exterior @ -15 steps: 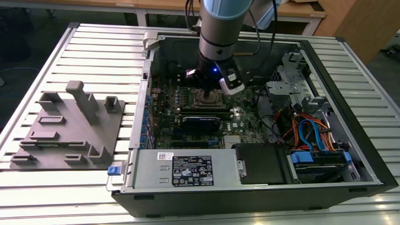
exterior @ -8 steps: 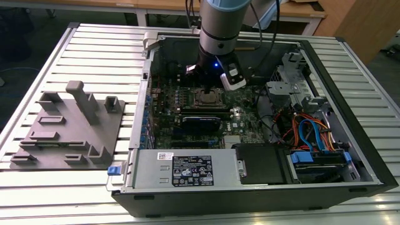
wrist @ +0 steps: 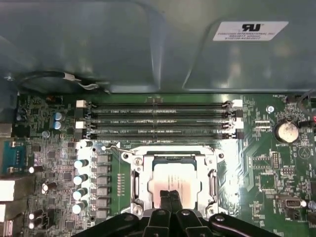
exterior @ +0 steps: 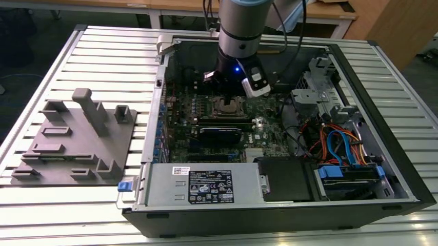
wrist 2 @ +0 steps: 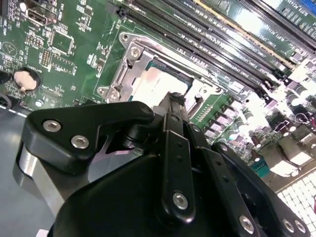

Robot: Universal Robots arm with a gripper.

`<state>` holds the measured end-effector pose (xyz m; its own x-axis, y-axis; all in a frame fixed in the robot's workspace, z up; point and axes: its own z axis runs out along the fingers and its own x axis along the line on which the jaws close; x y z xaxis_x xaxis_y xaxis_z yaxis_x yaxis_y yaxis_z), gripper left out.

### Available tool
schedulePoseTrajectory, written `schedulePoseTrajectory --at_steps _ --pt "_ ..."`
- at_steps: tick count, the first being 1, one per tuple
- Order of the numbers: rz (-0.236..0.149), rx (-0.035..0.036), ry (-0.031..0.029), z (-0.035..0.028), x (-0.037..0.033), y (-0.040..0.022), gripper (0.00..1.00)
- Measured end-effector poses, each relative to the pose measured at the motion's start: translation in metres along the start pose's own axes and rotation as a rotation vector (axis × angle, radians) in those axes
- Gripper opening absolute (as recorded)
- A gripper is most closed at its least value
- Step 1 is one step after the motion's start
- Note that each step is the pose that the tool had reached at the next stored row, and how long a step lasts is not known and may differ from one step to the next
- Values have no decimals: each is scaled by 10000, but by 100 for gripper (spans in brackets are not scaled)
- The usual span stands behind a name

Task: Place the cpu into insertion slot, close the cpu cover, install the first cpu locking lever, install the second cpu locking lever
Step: 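Install the first cpu locking lever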

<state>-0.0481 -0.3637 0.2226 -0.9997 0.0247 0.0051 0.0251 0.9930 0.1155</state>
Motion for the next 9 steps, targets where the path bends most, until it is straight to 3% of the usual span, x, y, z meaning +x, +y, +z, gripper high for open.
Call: schedulePoseTrajectory --at_steps 5,9 --pt "109 1 -34 -14 30 1 10" --pt "239 -3 -129 -17 59 1 10"
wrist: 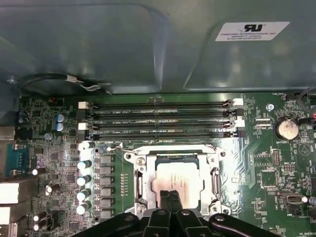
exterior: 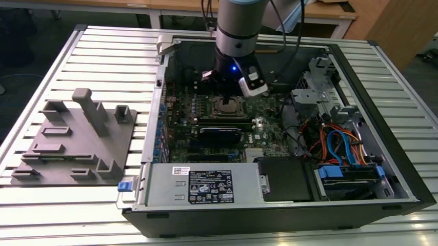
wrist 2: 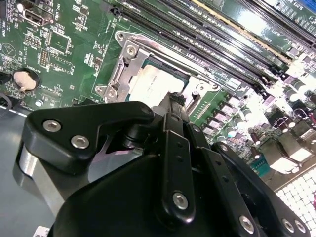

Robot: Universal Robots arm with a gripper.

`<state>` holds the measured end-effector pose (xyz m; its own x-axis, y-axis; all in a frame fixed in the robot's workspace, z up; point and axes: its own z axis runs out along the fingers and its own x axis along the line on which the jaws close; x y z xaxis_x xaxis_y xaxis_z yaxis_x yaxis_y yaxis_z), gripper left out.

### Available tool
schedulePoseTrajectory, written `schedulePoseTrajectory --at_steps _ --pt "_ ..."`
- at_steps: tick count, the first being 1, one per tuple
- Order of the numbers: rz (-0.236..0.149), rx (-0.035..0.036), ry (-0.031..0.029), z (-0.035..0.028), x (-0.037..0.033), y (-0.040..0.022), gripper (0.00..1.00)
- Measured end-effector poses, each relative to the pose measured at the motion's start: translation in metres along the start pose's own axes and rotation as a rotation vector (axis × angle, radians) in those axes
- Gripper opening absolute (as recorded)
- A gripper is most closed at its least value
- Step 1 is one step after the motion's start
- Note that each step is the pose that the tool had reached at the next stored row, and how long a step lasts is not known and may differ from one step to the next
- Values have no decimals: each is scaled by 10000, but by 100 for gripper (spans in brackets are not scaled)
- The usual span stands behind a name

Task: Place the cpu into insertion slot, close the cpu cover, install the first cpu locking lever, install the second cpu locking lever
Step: 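Install the first cpu locking lever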

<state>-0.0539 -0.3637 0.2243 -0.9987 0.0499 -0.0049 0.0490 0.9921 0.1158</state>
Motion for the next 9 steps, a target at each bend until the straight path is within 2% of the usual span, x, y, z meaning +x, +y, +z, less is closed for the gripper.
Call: schedulePoseTrajectory --at_steps 2,9 --pt "70 1 -35 -1 14 -1 10" --pt "83 1 -38 -1 14 -1 10"
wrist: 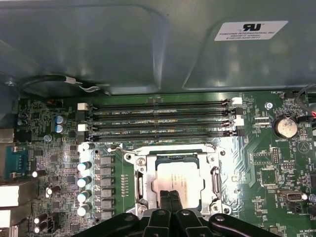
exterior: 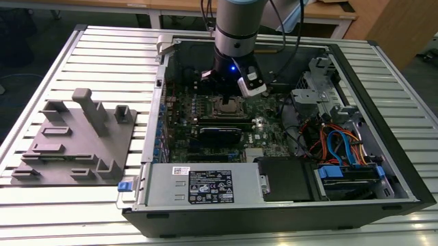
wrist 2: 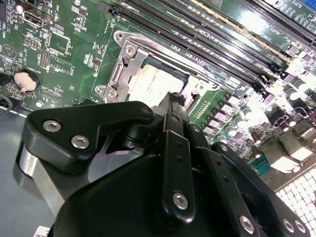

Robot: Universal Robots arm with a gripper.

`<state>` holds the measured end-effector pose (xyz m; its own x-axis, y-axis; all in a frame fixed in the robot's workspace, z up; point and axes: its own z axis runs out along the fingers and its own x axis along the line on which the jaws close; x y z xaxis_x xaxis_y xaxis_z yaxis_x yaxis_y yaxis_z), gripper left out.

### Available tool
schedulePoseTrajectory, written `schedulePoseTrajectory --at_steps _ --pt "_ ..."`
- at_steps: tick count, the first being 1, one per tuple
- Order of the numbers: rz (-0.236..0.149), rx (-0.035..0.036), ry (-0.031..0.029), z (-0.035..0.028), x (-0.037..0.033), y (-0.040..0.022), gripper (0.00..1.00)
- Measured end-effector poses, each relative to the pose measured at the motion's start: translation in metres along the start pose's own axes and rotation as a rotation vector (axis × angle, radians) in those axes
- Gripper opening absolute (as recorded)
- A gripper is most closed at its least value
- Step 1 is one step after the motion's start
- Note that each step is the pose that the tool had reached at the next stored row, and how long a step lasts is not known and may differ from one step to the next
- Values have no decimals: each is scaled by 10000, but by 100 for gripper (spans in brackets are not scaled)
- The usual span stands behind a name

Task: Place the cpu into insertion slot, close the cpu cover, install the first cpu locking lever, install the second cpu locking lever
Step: 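Install the first cpu locking lever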

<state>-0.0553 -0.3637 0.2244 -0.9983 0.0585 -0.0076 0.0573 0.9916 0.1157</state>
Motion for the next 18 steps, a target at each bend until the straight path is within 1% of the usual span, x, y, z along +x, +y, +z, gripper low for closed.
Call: schedulePoseTrajectory --at_steps 7,11,18 --pt "6 0 -1 -3 0 0 10" --pt "6 -1 -2 -41 0 5 10" --pt "7 0 -1 -43 21 4 10"
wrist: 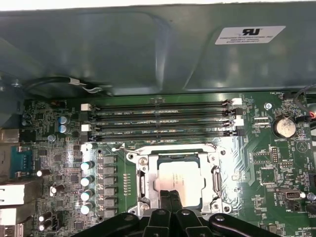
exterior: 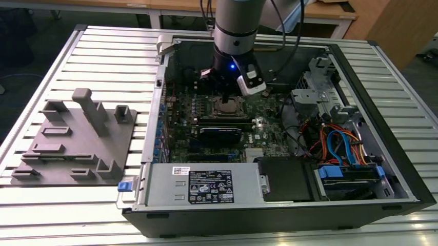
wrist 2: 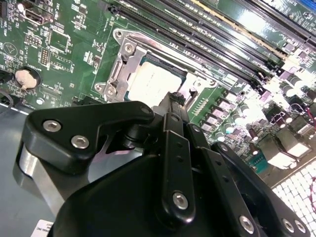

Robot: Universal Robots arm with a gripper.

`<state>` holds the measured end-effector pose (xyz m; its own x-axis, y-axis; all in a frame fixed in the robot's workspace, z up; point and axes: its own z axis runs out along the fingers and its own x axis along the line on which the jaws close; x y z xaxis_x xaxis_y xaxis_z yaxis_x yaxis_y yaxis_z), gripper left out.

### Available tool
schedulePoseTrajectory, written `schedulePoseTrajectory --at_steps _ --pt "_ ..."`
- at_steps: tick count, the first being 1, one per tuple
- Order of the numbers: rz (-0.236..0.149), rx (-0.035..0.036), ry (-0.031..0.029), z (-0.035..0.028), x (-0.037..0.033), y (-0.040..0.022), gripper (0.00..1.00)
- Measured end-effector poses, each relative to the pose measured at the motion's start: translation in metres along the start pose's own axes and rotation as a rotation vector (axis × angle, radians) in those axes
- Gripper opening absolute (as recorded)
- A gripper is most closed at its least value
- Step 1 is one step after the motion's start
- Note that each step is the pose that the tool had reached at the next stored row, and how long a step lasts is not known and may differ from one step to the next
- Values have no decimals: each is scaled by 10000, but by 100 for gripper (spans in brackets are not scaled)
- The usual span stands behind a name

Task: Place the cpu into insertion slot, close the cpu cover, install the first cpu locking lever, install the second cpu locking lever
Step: 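Install the first cpu locking lever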

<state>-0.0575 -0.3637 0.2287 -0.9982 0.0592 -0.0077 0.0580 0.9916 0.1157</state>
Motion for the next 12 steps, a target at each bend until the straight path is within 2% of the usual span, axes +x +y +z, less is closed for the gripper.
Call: schedulePoseTrajectory --at_steps 12 --pt "79 2 -13 -13 63 -3 10"
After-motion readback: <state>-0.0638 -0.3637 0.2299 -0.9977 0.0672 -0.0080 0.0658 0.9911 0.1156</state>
